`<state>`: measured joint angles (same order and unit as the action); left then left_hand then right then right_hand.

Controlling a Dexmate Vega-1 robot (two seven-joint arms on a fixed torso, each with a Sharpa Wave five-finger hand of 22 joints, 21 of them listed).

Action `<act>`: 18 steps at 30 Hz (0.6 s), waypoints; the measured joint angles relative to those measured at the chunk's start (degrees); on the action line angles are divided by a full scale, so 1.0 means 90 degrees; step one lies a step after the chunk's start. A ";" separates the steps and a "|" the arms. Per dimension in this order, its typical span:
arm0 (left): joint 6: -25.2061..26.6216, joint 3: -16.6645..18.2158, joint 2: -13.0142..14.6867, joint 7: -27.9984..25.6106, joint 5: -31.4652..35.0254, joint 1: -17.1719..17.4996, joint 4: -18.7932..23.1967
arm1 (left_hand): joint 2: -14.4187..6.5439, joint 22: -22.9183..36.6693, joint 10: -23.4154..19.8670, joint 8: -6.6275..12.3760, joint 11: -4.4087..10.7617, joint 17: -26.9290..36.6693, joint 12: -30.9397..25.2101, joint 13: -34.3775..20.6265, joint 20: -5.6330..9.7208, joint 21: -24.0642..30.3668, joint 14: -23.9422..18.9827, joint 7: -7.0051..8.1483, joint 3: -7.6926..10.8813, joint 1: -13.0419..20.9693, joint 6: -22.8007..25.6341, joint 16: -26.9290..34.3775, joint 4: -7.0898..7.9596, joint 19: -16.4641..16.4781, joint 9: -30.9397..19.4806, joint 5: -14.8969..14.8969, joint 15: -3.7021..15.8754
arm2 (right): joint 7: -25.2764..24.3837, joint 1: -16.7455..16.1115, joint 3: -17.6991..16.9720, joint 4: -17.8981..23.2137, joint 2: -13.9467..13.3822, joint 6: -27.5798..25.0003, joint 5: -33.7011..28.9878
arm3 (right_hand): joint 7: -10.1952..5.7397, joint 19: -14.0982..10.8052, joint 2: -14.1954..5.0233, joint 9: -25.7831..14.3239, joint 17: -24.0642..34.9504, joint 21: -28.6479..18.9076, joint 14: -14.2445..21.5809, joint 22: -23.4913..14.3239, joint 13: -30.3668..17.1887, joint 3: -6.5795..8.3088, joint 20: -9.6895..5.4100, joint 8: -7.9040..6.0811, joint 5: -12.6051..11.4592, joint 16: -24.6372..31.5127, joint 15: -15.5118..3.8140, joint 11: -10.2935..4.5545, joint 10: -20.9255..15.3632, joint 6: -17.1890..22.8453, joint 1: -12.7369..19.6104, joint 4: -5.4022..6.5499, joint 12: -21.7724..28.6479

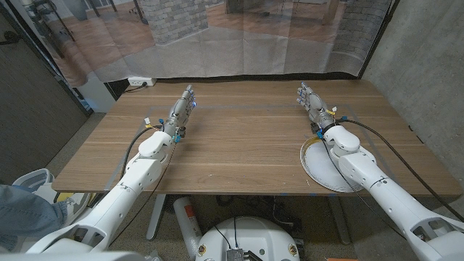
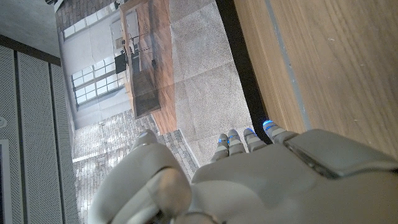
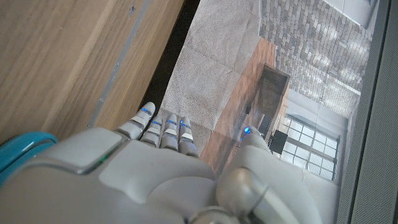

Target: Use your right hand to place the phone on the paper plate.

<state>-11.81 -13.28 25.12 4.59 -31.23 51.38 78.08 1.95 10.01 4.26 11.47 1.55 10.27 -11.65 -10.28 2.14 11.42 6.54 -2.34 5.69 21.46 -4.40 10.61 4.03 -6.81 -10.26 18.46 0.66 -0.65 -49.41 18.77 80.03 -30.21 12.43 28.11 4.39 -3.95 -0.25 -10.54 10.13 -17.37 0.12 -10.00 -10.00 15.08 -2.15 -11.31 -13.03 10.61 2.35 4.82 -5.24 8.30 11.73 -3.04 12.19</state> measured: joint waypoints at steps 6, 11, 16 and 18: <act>0.0000 0.0032 -0.0016 0.0006 0.0003 0.0020 0.0017 | 0.0000 0.0000 -0.0024 0.0000 0.0024 0.0000 0.0000 0.0000 0.0000 0.0000 -0.0028 0.0000 0.0000 0.0000 0.0000 0.0000 0.0000 0.0000 0.0000 -0.0030 -0.0028 | -0.0158 -0.0033 0.0027 0.0149 -0.0153 -0.0108 -0.0309 | 0.0000 0.0000 0.0000 0.0000 0.0000 0.0024 0.0000 0.0000 0.0000 0.0004 0.0000 0.0000 0.0000 0.0000 0.0000 -0.0025 -0.0025 0.0000 0.0000 -0.0004 0.0000; 0.0000 0.0070 0.0000 0.0005 0.0004 0.0061 0.0080 | -0.0035 0.0000 -0.0061 0.0000 -0.0013 0.0000 0.0000 0.0000 0.0000 0.0000 -0.0028 0.0001 0.0000 0.0035 0.0048 0.0000 0.0000 0.0001 0.0000 -0.0030 -0.0028 | -0.0268 -0.0064 0.0024 0.0197 -0.0189 -0.0141 -0.0449 | 0.0000 0.0000 0.0029 0.0000 0.0000 0.0023 0.0000 0.0000 0.0000 -0.0009 0.0000 0.0000 0.0000 0.0000 0.0000 -0.0034 -0.0034 0.0000 0.0029 -0.0017 0.0000; 0.0000 0.0083 0.0017 0.0012 0.0005 0.0079 0.0106 | -0.0034 0.0000 -0.0061 0.0000 -0.0013 -0.0001 0.0000 0.0001 0.0000 0.0000 -0.0028 0.0011 0.0000 0.0033 0.0059 0.0025 0.0000 0.0001 0.0001 -0.0030 -0.0028 | -0.0331 -0.0076 0.0014 0.0217 -0.0201 -0.0140 -0.0527 | 0.0000 0.0000 -0.0004 0.0001 0.0001 0.0047 0.0000 0.0001 0.0001 -0.0005 0.0000 0.0000 0.0000 0.0000 0.0000 -0.0034 -0.0034 0.0000 0.0061 -0.0052 0.0000; 0.0000 0.0083 0.0017 0.0031 0.0005 0.0079 0.0106 | -0.0034 -0.0001 -0.0061 0.0000 -0.0013 0.0000 0.0000 0.0000 0.0000 0.0000 -0.0028 0.0011 0.0000 0.0033 0.0059 0.0025 0.0000 0.0001 0.0001 -0.0030 -0.0028 | -0.0331 -0.0081 0.0010 0.0224 -0.0205 -0.0140 -0.0527 | 0.0000 0.0000 -0.0004 0.0000 0.0001 0.0047 0.0000 0.0001 0.0000 -0.0004 0.0000 0.0000 0.0000 0.0000 0.0000 -0.0034 -0.0034 -0.0001 0.0061 -0.0052 0.0000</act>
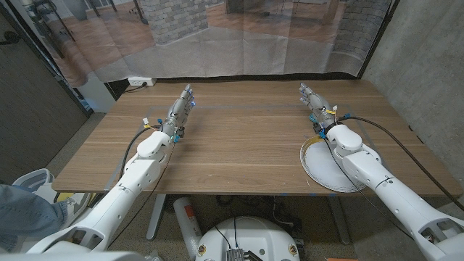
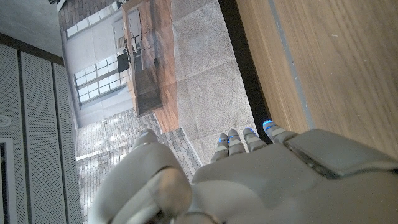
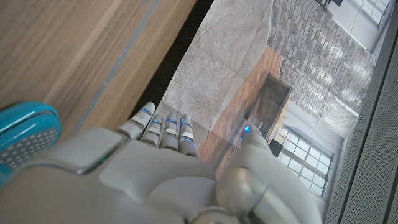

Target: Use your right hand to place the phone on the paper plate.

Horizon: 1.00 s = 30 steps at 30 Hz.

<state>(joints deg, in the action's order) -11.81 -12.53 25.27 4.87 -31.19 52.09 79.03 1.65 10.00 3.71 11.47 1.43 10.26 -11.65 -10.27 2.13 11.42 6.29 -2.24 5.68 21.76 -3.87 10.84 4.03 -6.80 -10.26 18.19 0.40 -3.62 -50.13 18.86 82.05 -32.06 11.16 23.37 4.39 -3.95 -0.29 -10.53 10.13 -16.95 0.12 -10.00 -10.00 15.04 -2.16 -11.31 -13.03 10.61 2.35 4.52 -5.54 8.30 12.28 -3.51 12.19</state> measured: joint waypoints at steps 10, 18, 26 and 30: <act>-0.0027 0.0002 0.0011 0.0056 -0.0008 0.0001 0.0007 | -0.0061 0.0000 0.0000 0.0000 0.0000 0.0000 0.0000 0.0000 0.0000 0.0000 0.0000 0.0011 0.0000 -0.0010 0.0057 0.0000 0.0000 0.0000 0.0000 0.0000 0.0000 | -0.0176 -0.0034 -0.0041 0.0040 -0.0022 0.0080 -0.0195 | -0.0034 0.0000 -0.0035 0.0000 0.0000 0.0050 0.0046 0.0000 -0.0032 0.0007 0.0000 0.0000 0.0036 0.0000 -0.0046 -0.0012 -0.0081 0.0034 0.0034 -0.0045 0.0000; -0.0050 -0.0015 -0.0005 0.0068 -0.0008 -0.0022 0.0001 | -0.0061 0.0000 0.0001 0.0000 0.0000 -0.0001 0.0000 0.0000 -0.0001 0.0000 0.0000 0.0011 0.0000 -0.0010 0.0057 0.0000 0.0000 0.0001 0.0000 0.0000 0.0000 | -0.0328 -0.0066 -0.0062 0.0095 -0.0082 0.0145 -0.0409 | -0.0068 0.0000 0.0005 0.0000 0.0001 0.0074 0.0080 0.0000 -0.0032 0.0000 0.0000 0.0000 0.0036 0.0000 -0.0080 -0.0014 -0.0083 0.0068 0.0074 -0.0052 0.0000; -0.0072 -0.0030 -0.0025 0.0087 -0.0005 -0.0028 -0.0014 | -0.0086 0.0000 -0.0059 0.0000 0.0010 -0.0001 0.0000 0.0001 -0.0001 0.0000 -0.0023 0.0011 0.0000 0.0015 0.0056 0.0000 0.0000 0.0001 0.0001 -0.0022 0.0023 | -0.0482 -0.0113 -0.0069 0.0202 -0.0187 0.0133 -0.0634 | -0.0068 0.0000 0.0005 0.0000 0.0001 0.0074 0.0055 0.0001 -0.0032 0.0000 0.0000 0.0000 0.0036 0.0000 -0.0105 -0.0046 -0.0115 0.0068 0.0073 -0.0052 0.0000; -0.0072 -0.0031 -0.0032 0.0088 -0.0015 -0.0015 -0.0016 | -0.0086 0.0000 -0.0058 0.0000 0.0011 -0.0001 0.0000 0.0000 -0.0001 0.0000 -0.0023 0.0011 0.0000 0.0014 0.0056 0.0000 0.0000 0.0001 0.0001 -0.0022 0.0023 | -0.0575 -0.0138 -0.0069 0.0287 -0.0261 0.0058 -0.0780 | -0.0070 0.0001 -0.0020 0.0000 0.0001 0.0074 0.0055 0.0000 -0.0032 0.0025 0.0000 0.0000 0.0035 0.0000 -0.0105 -0.0046 -0.0115 0.0070 0.0098 -0.0077 0.0000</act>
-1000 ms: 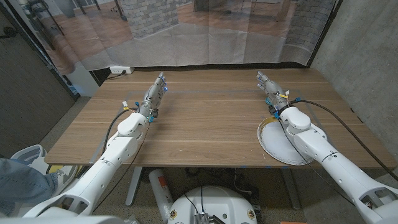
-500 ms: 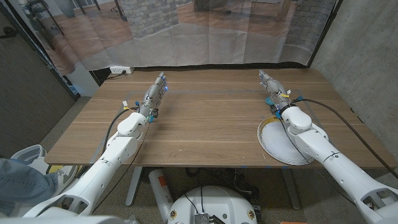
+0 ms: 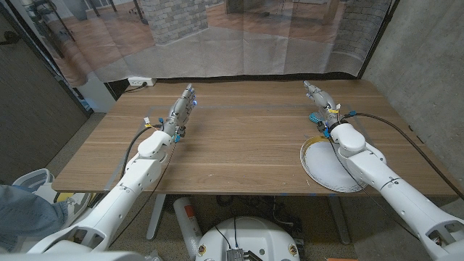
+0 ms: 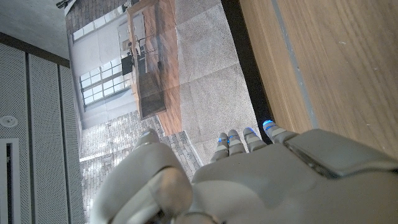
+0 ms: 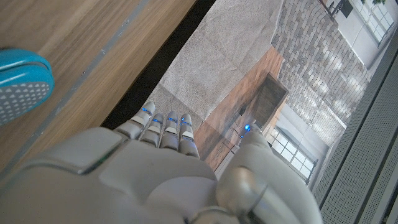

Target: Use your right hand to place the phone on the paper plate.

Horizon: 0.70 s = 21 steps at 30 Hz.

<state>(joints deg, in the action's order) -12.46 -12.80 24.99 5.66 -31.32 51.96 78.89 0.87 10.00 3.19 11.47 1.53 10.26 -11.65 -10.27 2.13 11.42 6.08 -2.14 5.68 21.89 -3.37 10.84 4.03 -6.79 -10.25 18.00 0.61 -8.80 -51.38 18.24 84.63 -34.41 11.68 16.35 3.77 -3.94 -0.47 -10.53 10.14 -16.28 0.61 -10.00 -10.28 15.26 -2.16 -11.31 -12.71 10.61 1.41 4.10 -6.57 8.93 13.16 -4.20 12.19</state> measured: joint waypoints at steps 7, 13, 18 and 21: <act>-0.0006 0.0004 -0.0001 0.0000 -0.0029 0.0043 0.0022 | 0.0000 0.0000 0.0000 0.0000 0.0000 0.0000 0.0000 0.0000 0.0000 0.0000 0.0000 -0.0024 0.0000 0.0000 0.0023 0.0000 0.0000 0.0000 0.0000 -0.0024 0.0000 | -0.0100 -0.0028 0.0007 0.0123 -0.0097 -0.0128 -0.0173 | -0.0021 -0.0025 -0.0001 0.0000 0.0000 0.0000 0.0000 0.0000 0.0000 0.0000 -0.0021 0.0000 0.0000 0.0000 0.0000 0.0000 0.0000 0.0021 0.0001 0.0000 0.0000; -0.0009 0.0009 0.0001 0.0000 -0.0047 0.0091 0.0057 | 0.0000 0.0000 -0.0033 0.0000 0.0035 0.0000 0.0000 0.0000 0.0000 0.0000 0.0000 0.0012 0.0000 0.0000 0.0058 0.0000 0.0000 0.0000 0.0000 -0.0024 0.0000 | -0.0232 -0.0034 0.0038 0.0224 -0.0194 -0.0336 -0.0438 | -0.0046 -0.0058 -0.0034 0.0000 0.0000 0.0049 0.0000 0.0000 0.0001 0.0001 0.0012 0.0000 -0.0001 0.0000 0.0001 -0.0015 -0.0015 0.0043 0.0033 -0.0054 0.0000; -0.0023 0.0009 -0.0010 0.0004 -0.0057 0.0102 0.0057 | 0.0000 0.0000 -0.0033 0.0000 0.0035 0.0000 0.0000 0.0001 0.0000 0.0000 -0.0033 0.0012 0.0000 0.0000 0.0058 0.0000 0.0000 0.0000 0.0000 -0.0024 0.0033 | -0.0306 -0.0045 0.0044 0.0268 -0.0232 -0.0440 -0.0550 | -0.0069 -0.0058 -0.0034 0.0001 0.0000 0.0049 0.0000 0.0000 0.0001 0.0001 0.0013 0.0000 0.0025 0.0000 0.0001 -0.0034 -0.0033 0.0021 0.0033 -0.0054 0.0000; -0.0030 0.0009 -0.0014 0.0011 -0.0064 0.0105 0.0057 | 0.0000 0.0000 -0.0033 0.0000 0.0035 0.0000 0.0000 -0.0021 0.0000 0.0000 -0.0033 0.0012 0.0000 0.0000 0.0058 0.0000 0.0000 0.0000 0.0000 -0.0023 0.0033 | -0.0348 -0.0045 0.0047 0.0281 -0.0245 -0.0482 -0.0611 | -0.0069 -0.0058 -0.0034 0.0000 0.0000 0.0049 0.0000 0.0000 0.0001 0.0001 0.0013 0.0000 0.0025 0.0000 0.0001 -0.0034 -0.0033 0.0021 0.0033 -0.0053 0.0000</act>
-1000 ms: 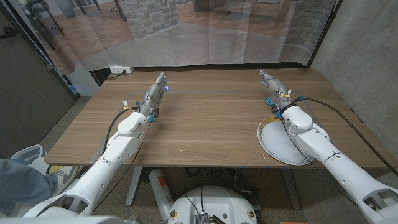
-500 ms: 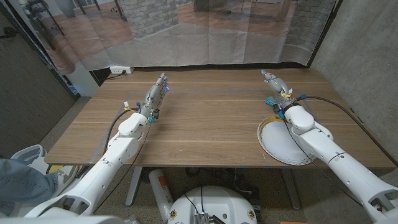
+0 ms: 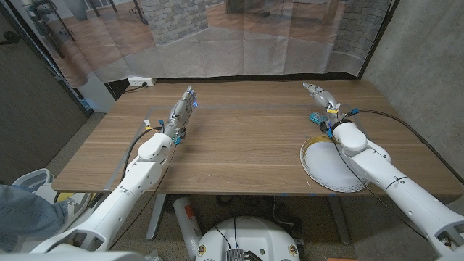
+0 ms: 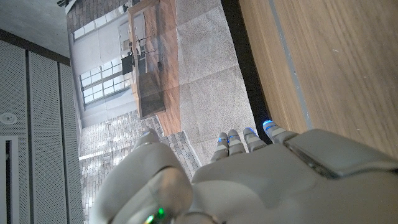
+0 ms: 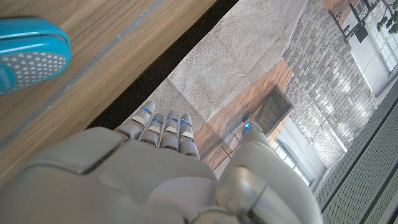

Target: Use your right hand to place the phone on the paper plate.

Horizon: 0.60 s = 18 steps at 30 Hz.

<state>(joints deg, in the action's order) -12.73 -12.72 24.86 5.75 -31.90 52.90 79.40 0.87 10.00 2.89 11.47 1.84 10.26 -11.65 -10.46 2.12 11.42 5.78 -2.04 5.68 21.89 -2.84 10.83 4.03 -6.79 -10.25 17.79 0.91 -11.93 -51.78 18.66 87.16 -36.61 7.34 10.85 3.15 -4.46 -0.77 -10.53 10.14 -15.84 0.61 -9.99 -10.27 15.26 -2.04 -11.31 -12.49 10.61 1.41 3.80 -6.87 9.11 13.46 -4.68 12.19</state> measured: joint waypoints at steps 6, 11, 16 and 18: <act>-0.0009 0.0000 -0.0009 0.0033 -0.0016 0.0000 -0.0012 | -0.0034 0.0000 0.0000 0.0000 0.0000 0.0000 0.0000 -0.0010 0.0000 0.0000 -0.0025 0.0000 0.0000 0.0035 0.0000 0.0000 0.0000 0.0000 0.0000 -0.0024 -0.0025 | -0.0075 0.0000 0.0021 0.0025 -0.0039 -0.0075 -0.0135 | 0.0000 0.0000 -0.0020 0.0000 0.0000 0.0000 0.0000 0.0000 0.0000 0.0000 0.0000 0.0000 -0.0001 0.0000 0.0000 0.0000 0.0000 0.0000 0.0020 0.0000 0.0000; -0.0014 -0.0001 -0.0014 0.0045 -0.0016 -0.0012 -0.0025 | -0.0034 0.0000 -0.0022 0.0000 -0.0022 -0.0001 0.0000 -0.0010 0.0000 0.0000 -0.0034 0.0000 0.0000 0.0034 0.0000 0.0000 0.0000 0.0000 0.0000 -0.0024 -0.0034 | -0.0109 0.0004 0.0027 0.0045 -0.0065 -0.0114 -0.0204 | 0.0001 0.0000 -0.0034 0.0000 0.0000 0.0043 0.0000 0.0000 0.0000 0.0027 0.0000 0.0000 -0.0004 0.0000 0.0000 0.0000 0.0000 0.0000 0.0033 -0.0026 0.0000; -0.0019 -0.0002 -0.0016 0.0049 -0.0015 -0.0034 -0.0031 | -0.0033 0.0000 -0.0022 0.0000 -0.0022 0.0000 0.0000 -0.0010 0.0000 0.0000 -0.0034 0.0000 0.0000 0.0034 0.0000 0.0000 0.0000 0.0000 0.0000 -0.0024 -0.0034 | -0.0159 0.0009 0.0044 0.0095 -0.0122 -0.0210 -0.0332 | 0.0001 0.0001 0.0000 0.0000 0.0000 0.0043 0.0000 0.0000 0.0001 0.0027 0.0000 0.0000 -0.0004 0.0000 0.0000 0.0000 0.0000 0.0000 0.0067 -0.0026 0.0000; -0.0019 -0.0002 -0.0016 0.0049 -0.0014 -0.0036 -0.0031 | -0.0033 0.0000 -0.0022 0.0000 -0.0022 0.0000 0.0000 -0.0009 0.0000 0.0000 -0.0034 0.0000 0.0000 0.0034 0.0000 0.0000 0.0000 0.0000 0.0000 -0.0024 -0.0034 | -0.0183 0.0010 0.0050 0.0124 -0.0146 -0.0257 -0.0393 | -0.0023 0.0001 -0.0030 0.0000 0.0000 0.0063 0.0000 0.0000 0.0001 0.0037 0.0000 0.0000 -0.0004 0.0000 0.0000 0.0000 0.0000 0.0024 0.0102 -0.0036 0.0000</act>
<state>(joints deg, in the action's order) -12.90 -12.75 24.72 6.19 -32.02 52.57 79.13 0.57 10.00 2.70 11.47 1.64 10.25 -11.65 -10.55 2.12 11.42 5.48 -2.04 5.68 22.20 -2.85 10.83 4.03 -6.79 -10.25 17.57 0.60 -13.58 -51.69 19.12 88.28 -37.93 5.03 7.32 2.95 -4.46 -1.05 -10.53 10.15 -15.27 0.61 -9.99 -10.26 15.60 -2.04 -11.31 -12.52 10.61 1.42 3.80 -6.86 9.33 14.38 -5.00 12.19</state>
